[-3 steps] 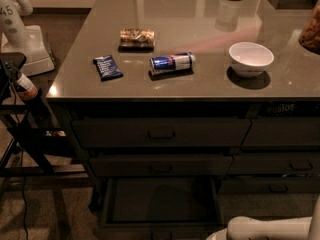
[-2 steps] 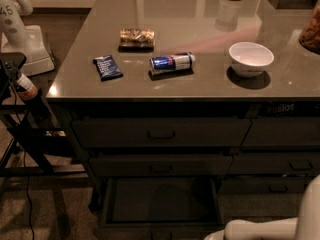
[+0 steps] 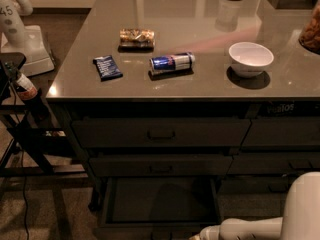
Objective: Close bottom drawer
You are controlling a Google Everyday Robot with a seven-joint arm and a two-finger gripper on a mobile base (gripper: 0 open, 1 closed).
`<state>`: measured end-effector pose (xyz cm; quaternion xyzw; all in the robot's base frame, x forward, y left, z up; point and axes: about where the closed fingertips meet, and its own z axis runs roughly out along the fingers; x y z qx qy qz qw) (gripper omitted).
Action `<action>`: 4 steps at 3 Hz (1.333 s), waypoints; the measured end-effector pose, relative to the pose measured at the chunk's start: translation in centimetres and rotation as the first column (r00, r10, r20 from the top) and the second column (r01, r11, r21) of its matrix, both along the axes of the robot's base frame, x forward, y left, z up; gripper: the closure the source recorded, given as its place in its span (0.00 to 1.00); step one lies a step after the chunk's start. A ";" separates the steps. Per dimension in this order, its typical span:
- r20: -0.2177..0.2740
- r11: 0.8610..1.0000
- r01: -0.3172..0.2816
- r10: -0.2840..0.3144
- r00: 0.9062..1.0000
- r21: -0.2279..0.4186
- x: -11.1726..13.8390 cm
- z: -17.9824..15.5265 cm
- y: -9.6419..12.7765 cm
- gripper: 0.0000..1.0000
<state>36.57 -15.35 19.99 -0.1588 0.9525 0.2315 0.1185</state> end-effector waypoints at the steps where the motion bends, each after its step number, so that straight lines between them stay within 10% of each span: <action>1: -0.009 0.998 0.054 -0.054 0.998 -0.025 1.0 -1.3 -0.2 1.00; 4: 0.043 0.991 0.135 -0.136 0.990 0.018 3.4 -2.5 0.2 1.00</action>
Offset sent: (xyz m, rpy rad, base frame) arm 0.0082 -0.0022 -0.0114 -0.0211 0.0085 -0.0464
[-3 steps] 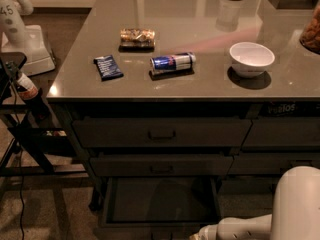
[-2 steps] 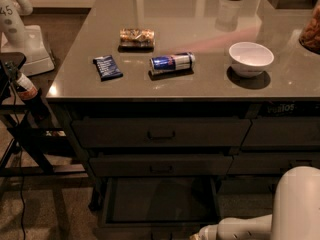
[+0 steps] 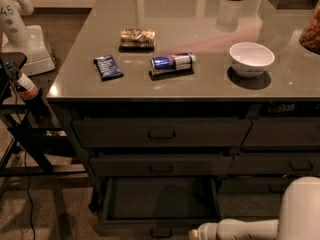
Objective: Close bottom drawer
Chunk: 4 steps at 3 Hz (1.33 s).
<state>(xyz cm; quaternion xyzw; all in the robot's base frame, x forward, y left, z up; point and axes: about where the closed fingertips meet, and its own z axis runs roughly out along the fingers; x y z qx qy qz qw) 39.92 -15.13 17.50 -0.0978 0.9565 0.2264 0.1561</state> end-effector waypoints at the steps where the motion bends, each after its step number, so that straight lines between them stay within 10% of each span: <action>1: 0.043 0.999 0.045 -0.045 0.998 0.018 2.8 -0.3 0.5 1.00; 3: 0.038 0.999 0.040 -0.041 0.998 0.034 2.9 -0.7 0.7 1.00; 4: 0.105 0.989 0.129 -0.136 0.985 0.066 6.4 -1.8 0.7 1.00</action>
Offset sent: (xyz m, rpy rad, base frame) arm 0.0873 0.0188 -0.0055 0.0576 -0.1115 -0.1082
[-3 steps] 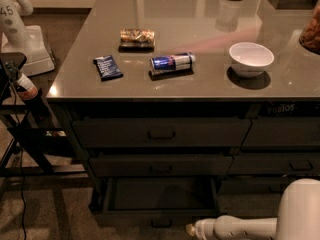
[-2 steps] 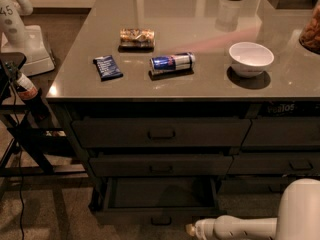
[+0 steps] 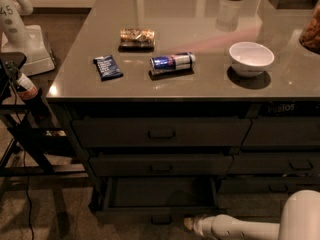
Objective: Close bottom drawer
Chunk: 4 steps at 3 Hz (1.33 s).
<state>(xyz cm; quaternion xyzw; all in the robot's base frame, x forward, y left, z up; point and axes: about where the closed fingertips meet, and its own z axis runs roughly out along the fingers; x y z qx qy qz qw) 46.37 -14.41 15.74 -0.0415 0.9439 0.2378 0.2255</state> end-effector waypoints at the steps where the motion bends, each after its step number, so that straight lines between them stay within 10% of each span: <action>1: 0.014 1.000 0.015 -0.015 1.000 0.000 0.5 0.0 -0.1 1.00; 4: 0.132 0.994 0.107 -0.104 0.986 -0.013 8.2 0.9 -1.2 1.00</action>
Offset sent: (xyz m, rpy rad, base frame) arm 0.1337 -0.0303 0.0087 -0.0255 -0.2138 -0.1998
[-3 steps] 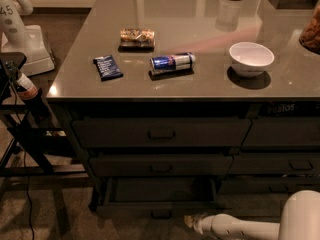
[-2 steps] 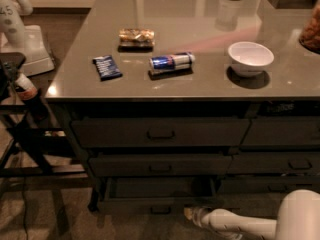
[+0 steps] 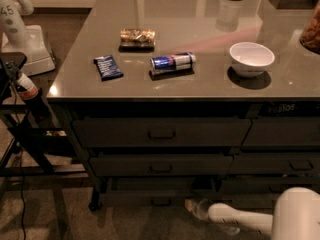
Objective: Close bottom drawer
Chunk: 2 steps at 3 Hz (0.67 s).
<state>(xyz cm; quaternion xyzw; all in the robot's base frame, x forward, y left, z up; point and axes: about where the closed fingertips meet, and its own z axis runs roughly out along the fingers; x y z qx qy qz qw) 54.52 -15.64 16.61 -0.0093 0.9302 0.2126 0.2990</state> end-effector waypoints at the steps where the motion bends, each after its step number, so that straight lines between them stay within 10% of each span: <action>1: 0.000 1.000 0.001 -0.001 1.000 0.000 -0.2 0.0 0.0 1.00; 2: 0.022 0.999 0.036 -0.036 0.999 0.009 1.0 0.0 -0.2 1.00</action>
Offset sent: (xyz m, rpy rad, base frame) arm 0.0251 -0.0079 0.0010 0.0173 -0.0547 -0.0890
